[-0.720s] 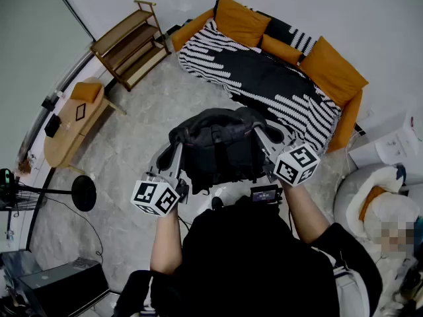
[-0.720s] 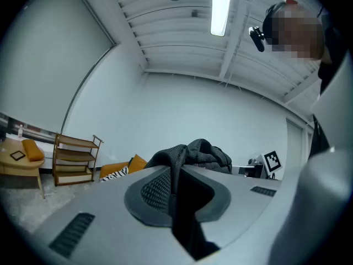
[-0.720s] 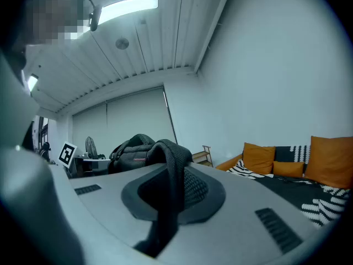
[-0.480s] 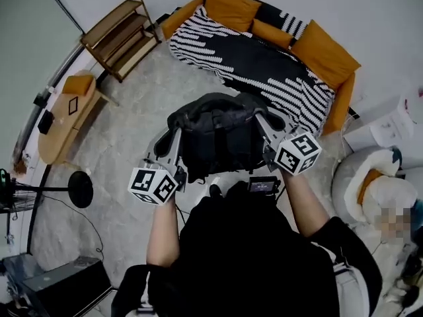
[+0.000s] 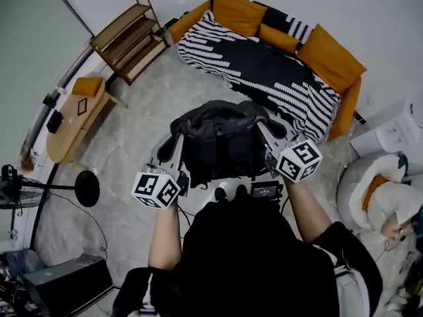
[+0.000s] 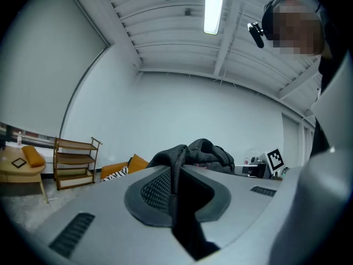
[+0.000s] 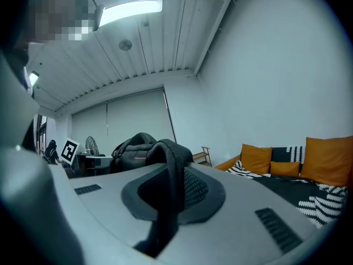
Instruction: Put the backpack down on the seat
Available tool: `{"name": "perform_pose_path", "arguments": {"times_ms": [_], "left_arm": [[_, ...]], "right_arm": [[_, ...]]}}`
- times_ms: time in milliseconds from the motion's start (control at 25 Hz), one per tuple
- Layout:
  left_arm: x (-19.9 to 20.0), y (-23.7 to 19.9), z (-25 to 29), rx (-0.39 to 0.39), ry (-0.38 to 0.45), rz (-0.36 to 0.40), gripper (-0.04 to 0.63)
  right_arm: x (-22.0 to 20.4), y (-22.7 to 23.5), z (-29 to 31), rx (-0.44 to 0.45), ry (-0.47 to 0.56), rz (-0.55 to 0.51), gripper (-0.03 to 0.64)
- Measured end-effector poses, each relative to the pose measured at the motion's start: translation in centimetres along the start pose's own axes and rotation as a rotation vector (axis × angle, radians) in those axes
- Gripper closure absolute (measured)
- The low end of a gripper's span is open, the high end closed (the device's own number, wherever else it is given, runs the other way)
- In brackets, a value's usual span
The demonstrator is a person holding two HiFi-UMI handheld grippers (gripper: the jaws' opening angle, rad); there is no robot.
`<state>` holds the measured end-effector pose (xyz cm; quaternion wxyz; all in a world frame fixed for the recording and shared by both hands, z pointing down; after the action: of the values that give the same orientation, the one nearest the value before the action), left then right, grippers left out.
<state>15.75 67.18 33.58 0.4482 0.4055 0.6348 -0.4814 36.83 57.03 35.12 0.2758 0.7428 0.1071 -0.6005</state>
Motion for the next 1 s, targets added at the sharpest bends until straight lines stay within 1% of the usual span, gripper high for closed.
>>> {"name": "perform_pose_path", "arguments": {"times_ms": [400,600,800,1000], "left_arm": [[0.7,-0.1,1.2,0.055,0.031,0.033,0.549],[0.6,0.7,3.1,0.085,0.05,0.043,0.549],[0.4,0.1,4.1,0.127,0.064,0.044,0.549],[0.3,-0.6,5.8,0.14,0.058,0.058,0.549]], "right_arm": [[1.1,1.1,1.5,0.024,0.015,-0.025,0.572],[2.0,3.2,2.0,0.037,0.025,-0.04,0.572],[2.3,4.0,3.2,0.058,0.024,-0.095,0.572],[2.5,5.5,4.8,0.06,0.025,-0.076,0.572]]}}
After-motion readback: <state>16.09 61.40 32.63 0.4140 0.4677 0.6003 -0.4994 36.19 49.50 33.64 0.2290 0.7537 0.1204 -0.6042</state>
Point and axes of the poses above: the fingertips, and each gripper's own axes: z forward along the fingers, y to its right, x out of its top, the point moved 2 cm from there along -z, backward along the fingers, and after that the axes turned 12 degrees about y, right-handed, at the moved point
